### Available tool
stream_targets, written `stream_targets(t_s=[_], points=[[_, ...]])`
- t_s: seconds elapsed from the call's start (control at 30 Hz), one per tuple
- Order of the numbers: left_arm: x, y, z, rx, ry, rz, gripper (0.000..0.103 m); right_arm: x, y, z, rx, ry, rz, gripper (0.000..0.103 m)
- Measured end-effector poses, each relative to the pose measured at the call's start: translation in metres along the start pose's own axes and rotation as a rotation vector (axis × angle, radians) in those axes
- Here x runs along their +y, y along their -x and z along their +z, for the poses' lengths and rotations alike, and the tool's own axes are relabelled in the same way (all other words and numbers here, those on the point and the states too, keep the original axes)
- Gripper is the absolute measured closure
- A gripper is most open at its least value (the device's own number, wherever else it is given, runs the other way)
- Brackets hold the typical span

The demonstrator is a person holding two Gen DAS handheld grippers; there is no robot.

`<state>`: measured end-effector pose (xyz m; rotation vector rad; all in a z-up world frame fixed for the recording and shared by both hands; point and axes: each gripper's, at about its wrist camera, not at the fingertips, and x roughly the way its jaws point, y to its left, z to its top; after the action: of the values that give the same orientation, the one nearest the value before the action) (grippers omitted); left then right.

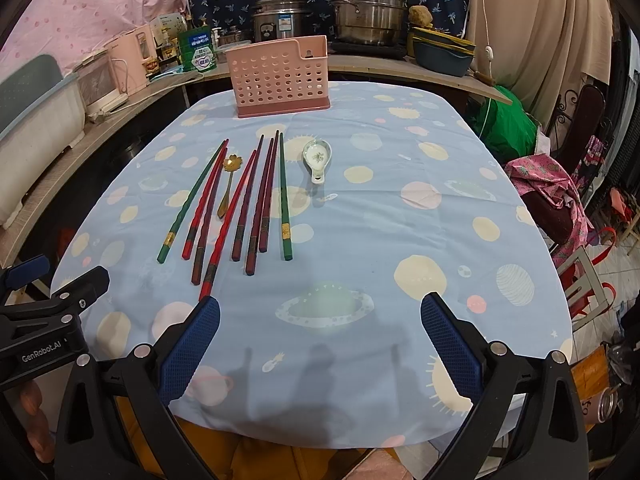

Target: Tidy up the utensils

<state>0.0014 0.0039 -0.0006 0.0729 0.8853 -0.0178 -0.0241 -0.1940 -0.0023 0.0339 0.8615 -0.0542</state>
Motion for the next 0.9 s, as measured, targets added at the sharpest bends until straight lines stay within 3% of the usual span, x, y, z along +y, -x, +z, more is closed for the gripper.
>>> stream_targets(t_s=[0.9], points=[[-0.0036, 0.0025, -0.0005, -0.006, -0.011, 0.006, 0.007, 0.003, -0.0013, -0.0017, -0.001, -0.001, 0.0, 0.007]])
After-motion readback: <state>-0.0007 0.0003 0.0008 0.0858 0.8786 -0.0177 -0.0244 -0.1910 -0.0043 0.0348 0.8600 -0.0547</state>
